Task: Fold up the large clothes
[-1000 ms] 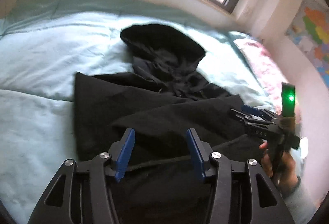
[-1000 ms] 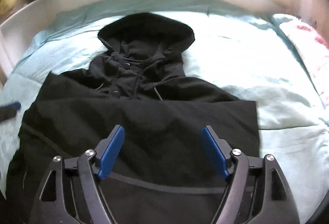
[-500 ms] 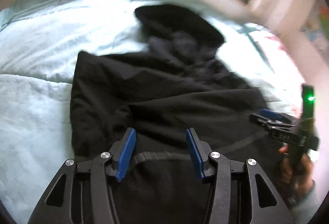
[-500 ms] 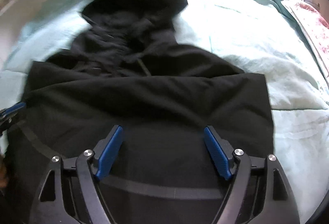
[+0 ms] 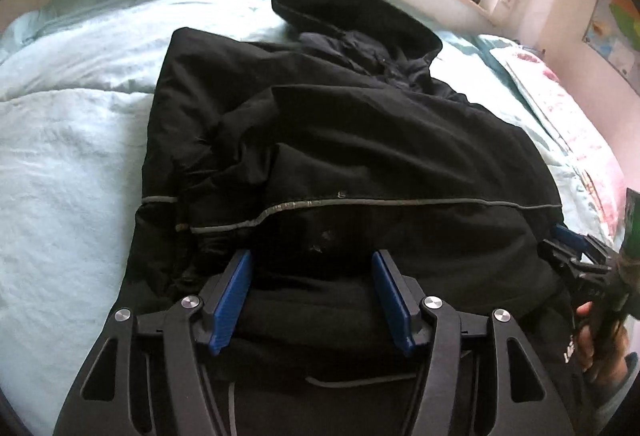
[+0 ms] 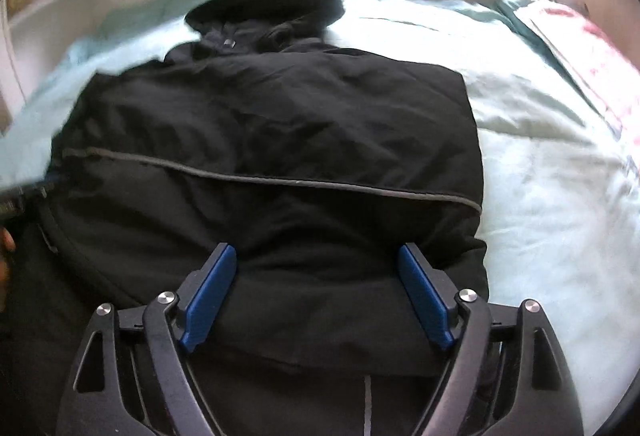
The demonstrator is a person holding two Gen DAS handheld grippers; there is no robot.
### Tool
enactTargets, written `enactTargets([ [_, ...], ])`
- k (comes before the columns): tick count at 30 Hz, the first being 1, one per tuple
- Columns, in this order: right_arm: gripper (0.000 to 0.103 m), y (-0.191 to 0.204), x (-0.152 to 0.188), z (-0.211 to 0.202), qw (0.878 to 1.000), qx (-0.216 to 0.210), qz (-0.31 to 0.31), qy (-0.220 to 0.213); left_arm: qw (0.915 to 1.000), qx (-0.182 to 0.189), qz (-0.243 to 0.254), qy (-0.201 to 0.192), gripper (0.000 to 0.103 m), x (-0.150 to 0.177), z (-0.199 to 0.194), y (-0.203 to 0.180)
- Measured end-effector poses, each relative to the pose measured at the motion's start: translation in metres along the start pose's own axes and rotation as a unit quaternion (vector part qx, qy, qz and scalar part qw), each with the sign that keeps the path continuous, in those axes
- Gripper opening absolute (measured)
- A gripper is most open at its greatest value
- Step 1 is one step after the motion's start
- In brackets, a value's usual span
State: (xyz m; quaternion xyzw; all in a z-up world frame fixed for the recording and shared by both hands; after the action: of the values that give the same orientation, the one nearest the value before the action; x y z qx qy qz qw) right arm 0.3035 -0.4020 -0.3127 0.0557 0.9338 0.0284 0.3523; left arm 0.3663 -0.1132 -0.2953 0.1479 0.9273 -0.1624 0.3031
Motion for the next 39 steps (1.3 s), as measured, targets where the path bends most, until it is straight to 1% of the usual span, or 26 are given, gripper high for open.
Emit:
enactTargets([
  [4, 0.084, -0.003, 0.001, -0.002, 1.0, -0.001, -0.001, -0.003, 1.0, 0.006, 0.001, -0.004, 0.063, 0.001, -0.002, 0.002],
  [7, 0.085, -0.003, 0.0, 0.0, 1.0, 0.004, -0.002, -0.005, 0.9999, 0.0, 0.007, -0.01, 0.063, 0.0, -0.004, 0.002],
  [14, 0.087, 0.005, 0.002, -0.005, 0.998, 0.05, -0.016, -0.023, 0.9996, -0.006, 0.015, -0.021, 0.063, 0.001, -0.01, -0.002],
  [17, 0.089, 0.004, 0.002, -0.004, 0.998, 0.059, -0.016, -0.025, 0.9997, -0.008, 0.015, -0.018, 0.063, 0.001, -0.008, -0.002],
  [20, 0.091, 0.002, 0.001, -0.001, 0.998, 0.052, -0.01, -0.019, 0.9996, -0.02, 0.02, -0.007, 0.064, 0.001, -0.005, -0.004],
  [23, 0.094, -0.001, 0.0, 0.005, 0.999, 0.042, -0.001, 0.001, 0.9992, -0.032, 0.024, 0.008, 0.064, 0.001, -0.004, -0.004],
  [25, 0.094, -0.002, 0.0, 0.006, 0.998, 0.053, 0.011, 0.023, 0.9988, -0.037, 0.01, 0.032, 0.064, 0.0, -0.005, -0.003],
  [27, 0.094, -0.002, 0.002, 0.004, 0.994, 0.079, 0.03, 0.068, 0.9959, -0.045, -0.005, 0.078, 0.064, -0.005, -0.019, -0.009],
  [28, 0.094, 0.001, 0.003, 0.001, 0.992, 0.085, 0.029, 0.092, 0.9952, -0.039, -0.009, 0.089, 0.064, -0.009, -0.028, -0.013],
  [29, 0.094, 0.005, 0.003, -0.003, 0.988, 0.088, 0.022, 0.125, 0.9954, -0.022, -0.014, 0.092, 0.064, -0.014, -0.042, -0.02],
  [30, 0.094, 0.009, 0.001, -0.011, 0.985, 0.084, 0.021, 0.148, 0.9959, 0.002, -0.02, 0.088, 0.064, -0.022, -0.06, -0.028],
  [31, 0.094, 0.013, -0.002, -0.02, 0.985, 0.072, 0.025, 0.157, 0.9961, 0.021, -0.025, 0.082, 0.064, -0.03, -0.079, -0.035],
  [32, 0.094, 0.018, -0.008, -0.032, 0.986, 0.054, 0.031, 0.156, 0.9961, 0.034, -0.027, 0.076, 0.064, -0.04, -0.094, -0.039],
  [33, 0.094, 0.023, -0.022, -0.049, 0.988, 0.037, 0.039, 0.142, 0.9963, 0.043, -0.026, 0.07, 0.064, -0.052, -0.107, -0.041],
  [34, 0.094, 0.024, -0.036, -0.063, 0.99, 0.034, 0.046, 0.127, 0.9966, 0.046, -0.022, 0.065, 0.064, -0.067, -0.118, -0.041],
  [36, 0.094, 0.021, -0.071, -0.084, 0.993, 0.041, 0.069, 0.091, 0.9974, 0.045, -0.006, 0.056, 0.064, -0.101, -0.127, -0.041],
  [37, 0.094, 0.021, -0.087, -0.09, 0.993, 0.037, 0.08, 0.076, 0.9979, 0.039, 0.006, 0.052, 0.064, -0.122, -0.129, -0.041],
  [39, 0.094, 0.018, -0.133, -0.096, 0.994, 0.006, 0.101, 0.049, 0.9989, 0.021, 0.033, 0.026, 0.064, -0.169, -0.128, -0.041],
])
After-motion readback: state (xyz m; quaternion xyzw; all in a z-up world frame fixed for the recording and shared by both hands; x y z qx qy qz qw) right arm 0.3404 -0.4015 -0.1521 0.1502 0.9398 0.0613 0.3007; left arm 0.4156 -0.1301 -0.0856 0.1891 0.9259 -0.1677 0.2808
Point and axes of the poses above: each gripper's, at about its wrist camera, not at the fingertips, and z roughly the way its jaws point, y to its left, x to its underside, the point moved 10 cm from there along z, roughly the way its jaws point, and after that the axes turned 2 degrees about y, right-handed, at the moved point
